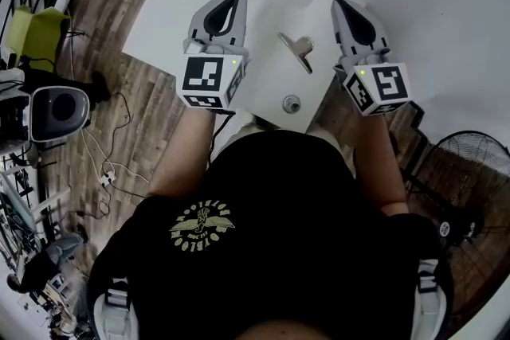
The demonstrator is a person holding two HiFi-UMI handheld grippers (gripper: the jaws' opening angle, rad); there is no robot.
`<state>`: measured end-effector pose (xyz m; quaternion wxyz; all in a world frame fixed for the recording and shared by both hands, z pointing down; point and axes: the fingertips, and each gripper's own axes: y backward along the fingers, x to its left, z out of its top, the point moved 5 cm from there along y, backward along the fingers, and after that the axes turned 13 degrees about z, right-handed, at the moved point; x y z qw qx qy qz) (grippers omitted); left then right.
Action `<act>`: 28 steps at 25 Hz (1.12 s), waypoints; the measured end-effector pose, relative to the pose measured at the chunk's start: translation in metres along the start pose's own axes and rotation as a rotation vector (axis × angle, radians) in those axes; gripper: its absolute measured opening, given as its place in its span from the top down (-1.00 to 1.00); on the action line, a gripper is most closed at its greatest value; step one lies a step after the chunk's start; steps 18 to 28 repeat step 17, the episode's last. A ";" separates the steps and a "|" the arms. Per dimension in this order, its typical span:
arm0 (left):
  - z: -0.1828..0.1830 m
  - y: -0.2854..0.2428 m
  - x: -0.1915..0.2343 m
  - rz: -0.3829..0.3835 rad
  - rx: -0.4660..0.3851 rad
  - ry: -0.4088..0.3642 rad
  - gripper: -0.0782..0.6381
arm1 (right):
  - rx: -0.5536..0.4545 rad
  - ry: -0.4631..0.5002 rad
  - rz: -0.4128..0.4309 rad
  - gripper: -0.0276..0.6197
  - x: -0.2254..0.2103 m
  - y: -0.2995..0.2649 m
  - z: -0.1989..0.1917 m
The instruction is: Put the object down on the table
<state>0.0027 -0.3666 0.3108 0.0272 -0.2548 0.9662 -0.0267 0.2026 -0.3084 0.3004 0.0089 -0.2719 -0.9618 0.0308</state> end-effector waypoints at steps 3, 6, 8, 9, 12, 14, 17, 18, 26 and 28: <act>-0.001 0.000 -0.002 -0.008 0.002 0.008 0.76 | 0.004 -0.007 -0.010 0.91 0.000 0.002 -0.001; -0.007 0.000 -0.004 -0.020 0.012 0.024 0.76 | 0.025 -0.013 -0.017 0.91 0.002 0.005 -0.008; -0.012 -0.001 -0.007 -0.032 0.021 0.031 0.76 | 0.035 -0.020 -0.022 0.91 0.002 0.006 -0.011; -0.013 -0.001 -0.009 -0.039 0.024 0.031 0.76 | 0.037 -0.025 -0.024 0.91 0.002 0.007 -0.013; -0.018 -0.003 -0.015 -0.060 0.033 0.027 0.76 | 0.037 -0.048 -0.025 0.91 0.003 0.010 -0.019; -0.022 -0.006 -0.019 -0.070 0.039 0.028 0.76 | 0.035 -0.059 -0.023 0.91 0.002 0.010 -0.022; -0.024 -0.013 -0.025 -0.081 0.042 0.028 0.76 | 0.034 -0.065 -0.018 0.91 -0.002 0.009 -0.025; -0.024 -0.013 -0.025 -0.081 0.042 0.028 0.76 | 0.034 -0.065 -0.018 0.91 -0.002 0.009 -0.025; -0.024 -0.013 -0.025 -0.081 0.042 0.028 0.76 | 0.034 -0.065 -0.018 0.91 -0.002 0.009 -0.025; -0.024 -0.013 -0.025 -0.081 0.042 0.028 0.76 | 0.034 -0.065 -0.018 0.91 -0.002 0.009 -0.025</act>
